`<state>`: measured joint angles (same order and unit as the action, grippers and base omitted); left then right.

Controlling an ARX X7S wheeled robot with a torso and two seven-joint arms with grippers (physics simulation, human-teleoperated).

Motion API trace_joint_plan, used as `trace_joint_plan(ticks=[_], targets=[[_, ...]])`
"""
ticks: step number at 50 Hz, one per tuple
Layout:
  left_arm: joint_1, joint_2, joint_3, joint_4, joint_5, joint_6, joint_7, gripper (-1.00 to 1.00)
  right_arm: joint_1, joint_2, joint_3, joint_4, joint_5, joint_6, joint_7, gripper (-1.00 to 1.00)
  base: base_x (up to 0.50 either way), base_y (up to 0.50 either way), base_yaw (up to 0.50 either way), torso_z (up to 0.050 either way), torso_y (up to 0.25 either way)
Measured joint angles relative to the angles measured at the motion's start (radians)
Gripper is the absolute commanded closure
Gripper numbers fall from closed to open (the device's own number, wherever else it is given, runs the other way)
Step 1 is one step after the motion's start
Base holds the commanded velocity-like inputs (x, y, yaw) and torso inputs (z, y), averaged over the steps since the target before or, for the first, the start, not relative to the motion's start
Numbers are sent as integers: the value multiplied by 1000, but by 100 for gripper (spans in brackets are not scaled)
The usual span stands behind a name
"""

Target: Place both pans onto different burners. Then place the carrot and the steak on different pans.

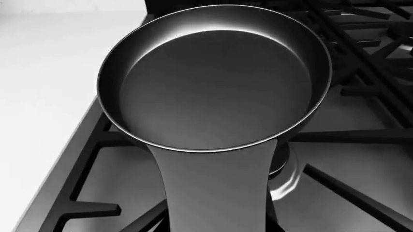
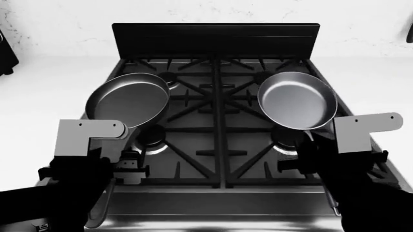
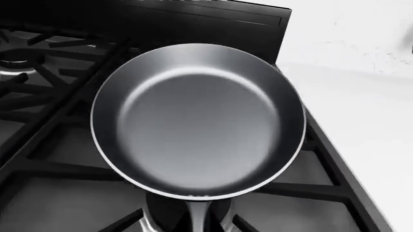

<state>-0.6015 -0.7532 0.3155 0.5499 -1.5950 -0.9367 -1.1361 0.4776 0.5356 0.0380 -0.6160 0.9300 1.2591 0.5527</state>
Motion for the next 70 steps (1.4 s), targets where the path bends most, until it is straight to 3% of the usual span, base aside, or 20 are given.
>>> trace_joint_plan(ticks=[23,24,42,48,59,70], targets=[[11,-5,1,-5,3,12,6,100,-75,-1,-37,39,-53,-74,-23,100,1,0,0,1,3],[12,-5,1,-5,3,13,6,100,-76,-2,-37,40,-54,-76,-23,-100,0,0,0,0,0],[16,-8,4,-9,8,20,10,100,-20,4,27,-37,4,-9,27,-100,0,0,0,1,2],[14,-9,15,-14,7,15,7,100,73,-1,97,-99,149,96,119,-100,0,0,0,0,3],[-35,-1,57,-56,10,-20,16,100,322,52,149,-105,534,198,421,-100,0,0,0,1,3],[-103,16,114,-100,15,-83,15,100,411,93,163,-105,665,208,523,-100,0,0,0,1,3]])
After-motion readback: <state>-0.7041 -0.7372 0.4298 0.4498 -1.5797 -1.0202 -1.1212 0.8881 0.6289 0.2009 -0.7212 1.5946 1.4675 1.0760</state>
